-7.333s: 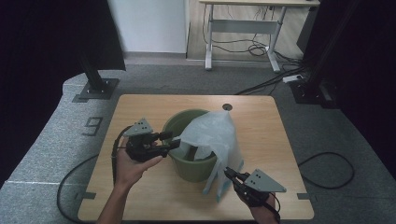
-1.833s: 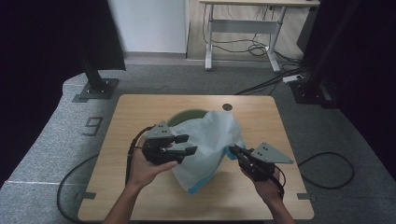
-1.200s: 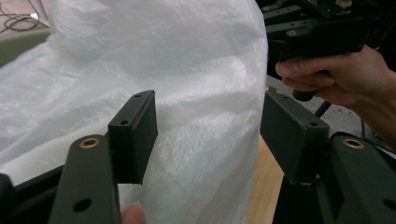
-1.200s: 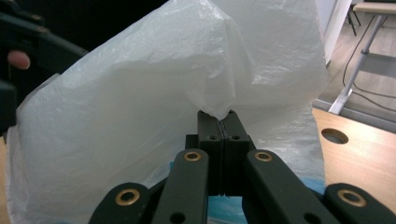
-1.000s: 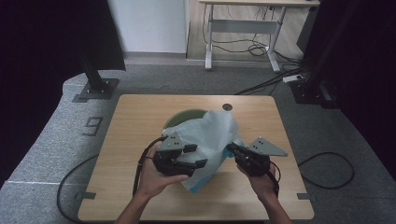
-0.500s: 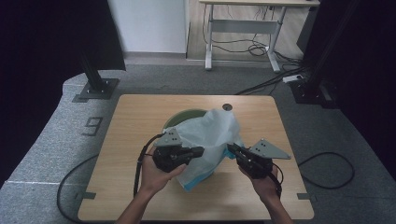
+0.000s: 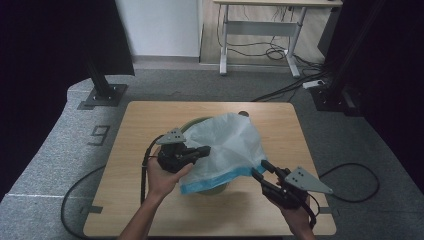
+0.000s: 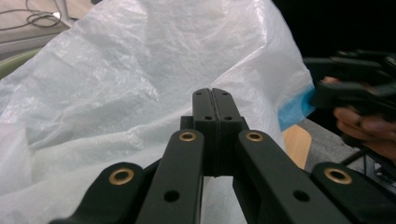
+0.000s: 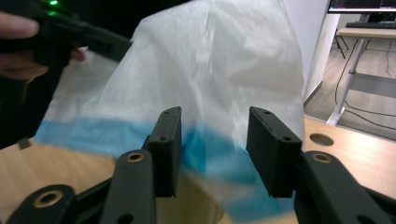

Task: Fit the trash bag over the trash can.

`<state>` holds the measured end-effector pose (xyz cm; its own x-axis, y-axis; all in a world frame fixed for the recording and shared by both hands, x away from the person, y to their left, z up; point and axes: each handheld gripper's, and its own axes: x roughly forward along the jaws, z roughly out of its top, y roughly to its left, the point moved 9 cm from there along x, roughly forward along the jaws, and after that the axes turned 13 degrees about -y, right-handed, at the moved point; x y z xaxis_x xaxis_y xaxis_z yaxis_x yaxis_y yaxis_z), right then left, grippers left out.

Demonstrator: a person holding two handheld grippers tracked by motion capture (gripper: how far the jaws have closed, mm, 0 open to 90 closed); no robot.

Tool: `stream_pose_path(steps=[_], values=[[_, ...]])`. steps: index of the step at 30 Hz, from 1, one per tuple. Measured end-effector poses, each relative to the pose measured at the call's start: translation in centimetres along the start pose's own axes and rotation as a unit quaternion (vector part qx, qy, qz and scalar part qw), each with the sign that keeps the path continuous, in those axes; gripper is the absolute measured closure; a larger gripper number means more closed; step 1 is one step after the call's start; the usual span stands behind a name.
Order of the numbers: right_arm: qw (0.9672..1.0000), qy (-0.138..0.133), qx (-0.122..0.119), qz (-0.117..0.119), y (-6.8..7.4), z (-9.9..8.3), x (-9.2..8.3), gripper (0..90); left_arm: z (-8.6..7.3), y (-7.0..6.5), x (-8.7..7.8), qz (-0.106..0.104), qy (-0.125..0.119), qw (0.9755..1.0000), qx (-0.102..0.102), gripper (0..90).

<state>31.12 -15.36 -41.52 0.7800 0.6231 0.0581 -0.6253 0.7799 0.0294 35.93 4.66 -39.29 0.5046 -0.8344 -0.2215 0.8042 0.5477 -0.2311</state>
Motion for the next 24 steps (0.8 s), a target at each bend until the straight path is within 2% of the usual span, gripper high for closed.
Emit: stream_pose_path(steps=[3, 8, 17, 21, 24], values=[[1.0, 0.002, -0.002, -0.002, 0.2, -0.7, -1.3, 52.4, -0.2, 0.5, 0.1, 0.007, 0.003, 1.0, -0.003, 90.0], [0.9999, 0.01, 0.007, -0.005, 0.0, -1.9, -2.4, 52.6, -0.3, 0.7, 0.2, 0.011, 0.01, 0.9999, -0.001, 90.0], [0.9995, 0.027, 0.018, 0.002, 0.4, -3.9, -2.5, 55.8, -0.6, 1.4, 0.4, 0.017, 0.02, 0.9996, -0.006, 90.0], [0.9995, 0.026, 0.01, -0.011, 0.3, -4.2, -2.2, 56.2, -0.6, 1.6, 0.5, 0.019, 0.021, 0.9996, -0.008, 90.0], [0.9995, 0.022, 0.013, -0.017, 0.0, -3.9, -2.3, 56.4, -0.6, 1.7, 0.5, 0.019, 0.022, 0.9995, -0.009, 90.0]])
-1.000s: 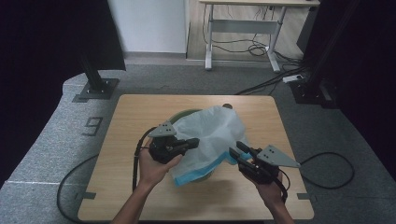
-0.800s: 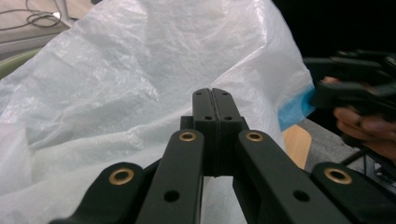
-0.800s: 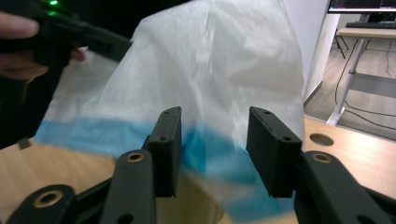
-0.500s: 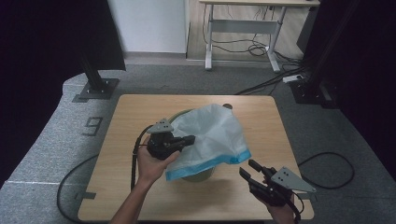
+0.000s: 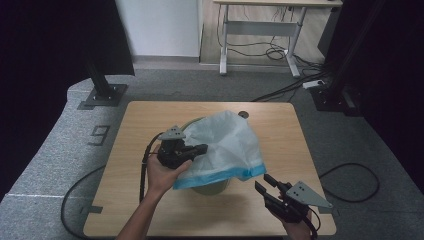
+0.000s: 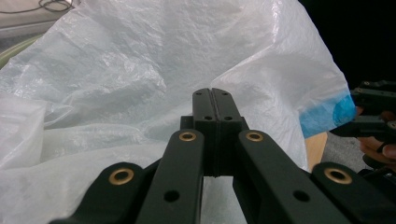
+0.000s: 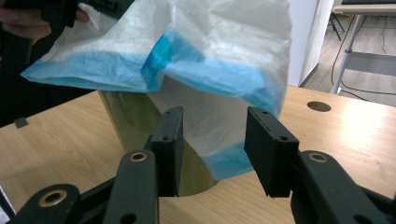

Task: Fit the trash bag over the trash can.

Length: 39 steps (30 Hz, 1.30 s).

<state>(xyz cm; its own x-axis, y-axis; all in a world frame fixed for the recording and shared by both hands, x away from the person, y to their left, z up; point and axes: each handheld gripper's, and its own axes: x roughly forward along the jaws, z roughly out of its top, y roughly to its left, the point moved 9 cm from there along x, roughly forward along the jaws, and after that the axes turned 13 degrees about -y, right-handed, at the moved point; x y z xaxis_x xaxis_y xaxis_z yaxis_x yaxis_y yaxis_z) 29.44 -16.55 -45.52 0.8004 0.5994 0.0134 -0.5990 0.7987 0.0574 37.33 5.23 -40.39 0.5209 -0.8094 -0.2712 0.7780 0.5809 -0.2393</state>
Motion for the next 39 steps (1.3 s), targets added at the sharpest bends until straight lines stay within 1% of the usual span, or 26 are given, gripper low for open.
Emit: stream_pose_path(steps=[2, 7, 10, 13, 16, 18, 20, 23, 31, 36, 39], values=[[1.0, -0.001, 0.003, -0.001, -0.2, 0.2, 0.0, 56.8, 0.0, 0.0, 0.0, 0.0, 0.0, 1.0, 0.0, 90.0], [0.9999, 0.001, -0.002, -0.011, -0.7, 0.5, 0.1, 57.2, 0.1, 0.1, -0.1, 0.001, -0.002, 1.0, -0.002, 90.0], [0.9999, 0.002, 0.001, -0.015, -1.1, 0.6, 0.0, 57.4, 0.2, 0.2, -0.3, 0.002, -0.003, 1.0, -0.003, 90.0], [0.9999, 0.006, 0.012, -0.007, -1.1, 0.3, 0.0, 58.4, 0.2, 0.2, -0.2, 0.002, -0.003, 1.0, -0.003, 90.0], [0.9999, 0.009, 0.011, 0.001, -0.6, 0.1, 0.1, 58.4, 0.2, 0.2, -0.2, 0.002, -0.001, 1.0, -0.003, 90.0], [0.9999, 0.011, 0.007, 0.0, -0.5, 0.1, 0.1, 58.3, 0.2, 0.3, -0.1, 0.002, -0.001, 1.0, -0.003, 90.0], [0.9999, 0.01, 0.005, -0.004, -0.7, 0.1, 0.2, 58.4, 0.3, 0.3, -0.2, 0.003, -0.002, 1.0, -0.003, 90.0], [0.9999, 0.011, 0.011, -0.003, -0.8, 0.1, 0.3, 59.3, 0.4, 0.3, -0.2, 0.003, -0.003, 1.0, -0.003, 90.0], [0.9998, 0.012, 0.009, 0.013, 0.4, -0.1, 0.5, 60.1, 0.4, 0.1, 0.0, 0.002, -0.001, 1.0, -0.003, 90.0], [0.9998, 0.008, 0.005, 0.018, 0.8, 0.3, 1.0, 60.3, 0.6, 0.0, -0.1, 0.0, -0.005, 1.0, -0.005, 89.9], [0.9996, 0.004, 0.0, 0.026, 1.7, 0.6, 1.1, 60.6, 0.7, 0.1, -0.1, 0.001, -0.006, 1.0, -0.006, 90.0]])
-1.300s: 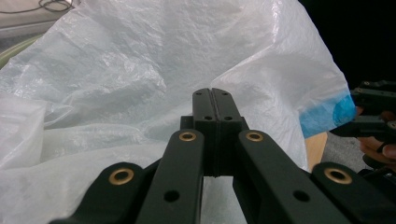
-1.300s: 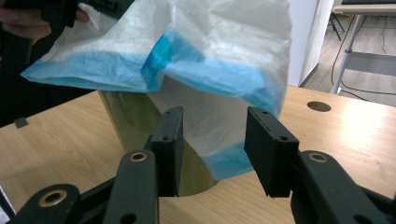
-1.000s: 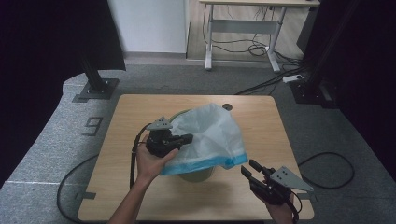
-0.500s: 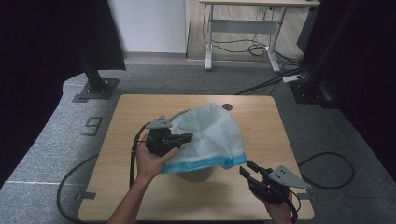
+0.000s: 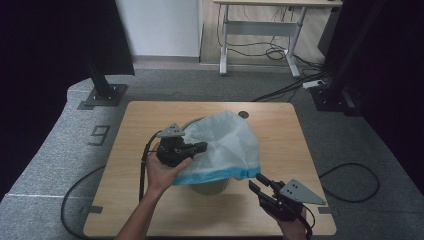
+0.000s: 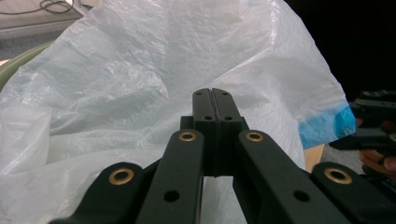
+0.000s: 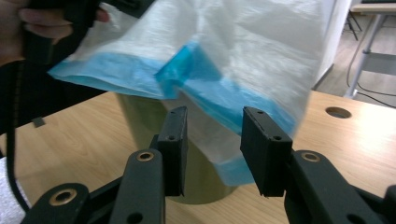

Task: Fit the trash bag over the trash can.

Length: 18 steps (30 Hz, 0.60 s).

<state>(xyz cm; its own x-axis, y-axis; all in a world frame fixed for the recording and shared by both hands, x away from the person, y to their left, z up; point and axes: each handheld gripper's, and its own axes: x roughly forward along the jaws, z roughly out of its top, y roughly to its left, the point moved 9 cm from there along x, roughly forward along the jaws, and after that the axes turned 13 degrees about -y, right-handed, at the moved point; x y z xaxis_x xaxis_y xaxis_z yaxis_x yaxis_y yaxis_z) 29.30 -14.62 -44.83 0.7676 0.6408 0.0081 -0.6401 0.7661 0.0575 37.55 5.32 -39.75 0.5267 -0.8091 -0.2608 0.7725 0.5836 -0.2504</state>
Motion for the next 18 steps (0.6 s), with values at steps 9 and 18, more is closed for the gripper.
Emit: stream_pose_path(steps=[9, 18], values=[[1.0, 0.001, -0.002, 0.003, 1.03, -0.11, -0.26, 62.5, -0.01, -0.05, 0.1, -0.001, 0.0, 1.0, -0.001, 90.0], [0.9999, 0.001, -0.016, -0.004, 0.7, 0.83, 0.46, 62.2, -0.11, -0.19, 0.24, -0.003, 0.002, 1.0, 0.0, 90.0]])
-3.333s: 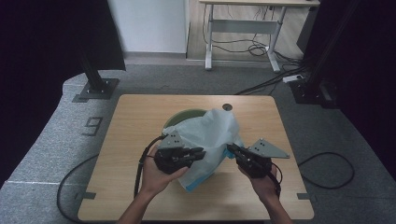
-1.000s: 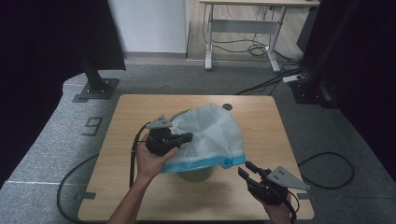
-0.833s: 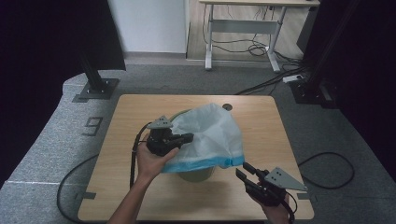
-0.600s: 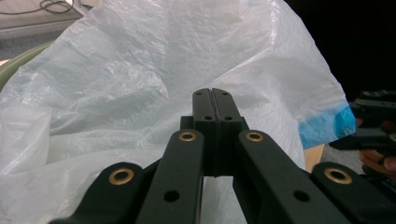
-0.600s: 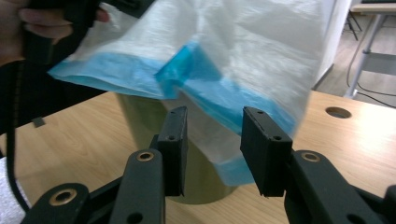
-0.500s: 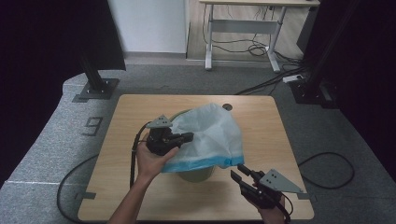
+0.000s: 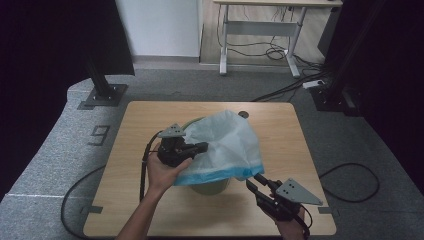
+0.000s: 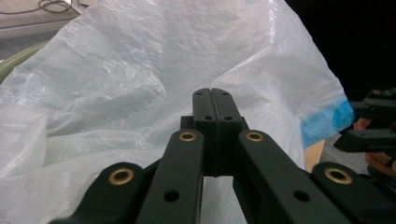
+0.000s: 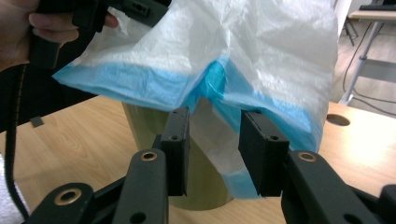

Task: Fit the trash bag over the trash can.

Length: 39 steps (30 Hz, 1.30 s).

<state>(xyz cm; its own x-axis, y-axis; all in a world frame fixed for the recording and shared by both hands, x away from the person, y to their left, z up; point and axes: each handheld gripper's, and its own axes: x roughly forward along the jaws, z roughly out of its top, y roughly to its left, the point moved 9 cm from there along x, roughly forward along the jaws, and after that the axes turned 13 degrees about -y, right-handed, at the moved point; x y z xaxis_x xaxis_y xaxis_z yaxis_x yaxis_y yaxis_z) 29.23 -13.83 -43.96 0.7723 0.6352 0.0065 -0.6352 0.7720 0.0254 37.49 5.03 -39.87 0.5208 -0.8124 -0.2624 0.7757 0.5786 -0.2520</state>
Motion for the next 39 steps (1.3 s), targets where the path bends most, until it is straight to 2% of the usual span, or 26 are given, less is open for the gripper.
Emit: stream_pose_path(steps=[6, 11, 14, 19, 21, 28, 34, 39], values=[[0.9999, 0.0, -0.017, 0.0, -0.2, 0.8, 0.7, 60.3, 0.0, -0.2, 0.1, -0.003, -0.001, 1.0, 0.001, 90.0], [0.9999, 0.0, -0.011, -0.004, -0.6, 0.8, 1.4, 59.7, 0.1, -0.2, 0.1, -0.004, -0.002, 1.0, 0.0, 89.9], [0.9998, 0.003, -0.018, -0.005, -0.6, 0.6, 1.9, 59.4, 0.2, -0.2, 0.1, -0.005, -0.003, 1.0, -0.001, 90.0], [0.9985, 0.0, -0.051, 0.018, 0.0, 0.5, 2.6, 58.8, 0.3, -0.1, 0.0, -0.005, -0.005, 1.0, -0.004, 90.0], [0.9974, 0.004, -0.068, 0.02, 0.2, 0.4, 2.9, 60.5, 0.3, 0.0, 0.0, -0.006, -0.007, 0.9999, -0.007, 89.9], [0.9969, 0.008, -0.077, 0.014, -0.3, 0.0, 3.2, 66.6, 0.5, 0.2, -0.2, -0.007, -0.01, 0.9999, -0.011, 89.9], [0.9958, 0.003, -0.087, 0.031, -0.2, -0.1, 3.0, 86.6, 0.7, 0.4, -0.1, -0.009, -0.017, 0.9996, -0.019, 90.0], [0.9955, 0.002, -0.086, 0.038, -0.3, -0.1, 3.0, 88.5, 1.0, 0.6, -0.1, -0.005, -0.029, 0.9994, -0.019, 90.0]])
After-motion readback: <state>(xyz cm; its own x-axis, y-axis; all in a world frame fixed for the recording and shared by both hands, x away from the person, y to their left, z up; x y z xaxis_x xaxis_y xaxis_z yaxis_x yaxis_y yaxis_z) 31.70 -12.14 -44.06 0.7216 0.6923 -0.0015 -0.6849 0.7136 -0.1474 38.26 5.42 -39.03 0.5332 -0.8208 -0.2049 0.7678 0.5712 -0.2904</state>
